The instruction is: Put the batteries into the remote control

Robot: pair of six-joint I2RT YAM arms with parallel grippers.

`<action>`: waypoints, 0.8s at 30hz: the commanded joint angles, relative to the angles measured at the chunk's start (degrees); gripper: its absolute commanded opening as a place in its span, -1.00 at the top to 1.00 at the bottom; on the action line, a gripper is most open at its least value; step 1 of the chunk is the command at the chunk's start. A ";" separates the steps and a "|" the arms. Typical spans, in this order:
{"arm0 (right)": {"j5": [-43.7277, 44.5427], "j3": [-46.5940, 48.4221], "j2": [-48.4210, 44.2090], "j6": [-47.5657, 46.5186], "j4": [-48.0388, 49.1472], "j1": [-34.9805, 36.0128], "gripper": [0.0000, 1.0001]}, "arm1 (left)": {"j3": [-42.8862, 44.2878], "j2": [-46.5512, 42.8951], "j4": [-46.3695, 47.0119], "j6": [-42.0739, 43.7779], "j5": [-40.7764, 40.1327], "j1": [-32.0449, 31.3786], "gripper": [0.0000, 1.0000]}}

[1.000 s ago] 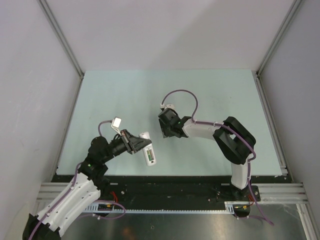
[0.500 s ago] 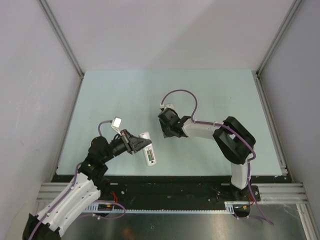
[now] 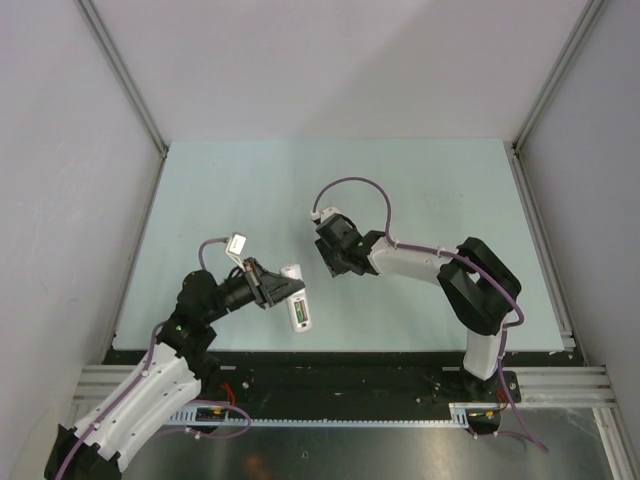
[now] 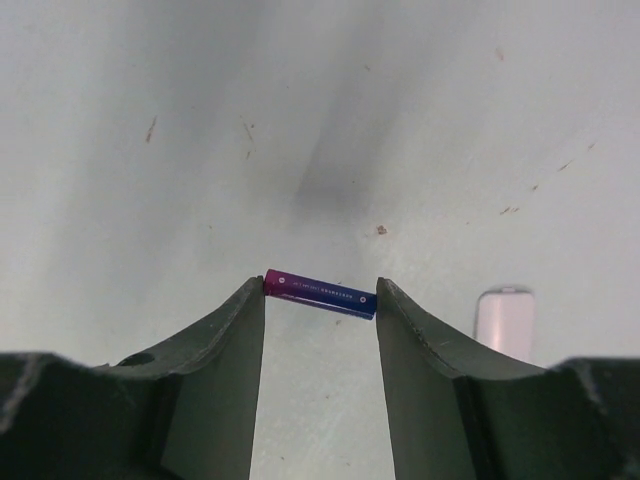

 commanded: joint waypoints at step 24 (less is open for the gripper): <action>-16.67 -2.26 -5.71 -44.16 7.46 -5.26 1.00 | 2.17 -6.20 2.68 1.28 4.43 -1.00 1.00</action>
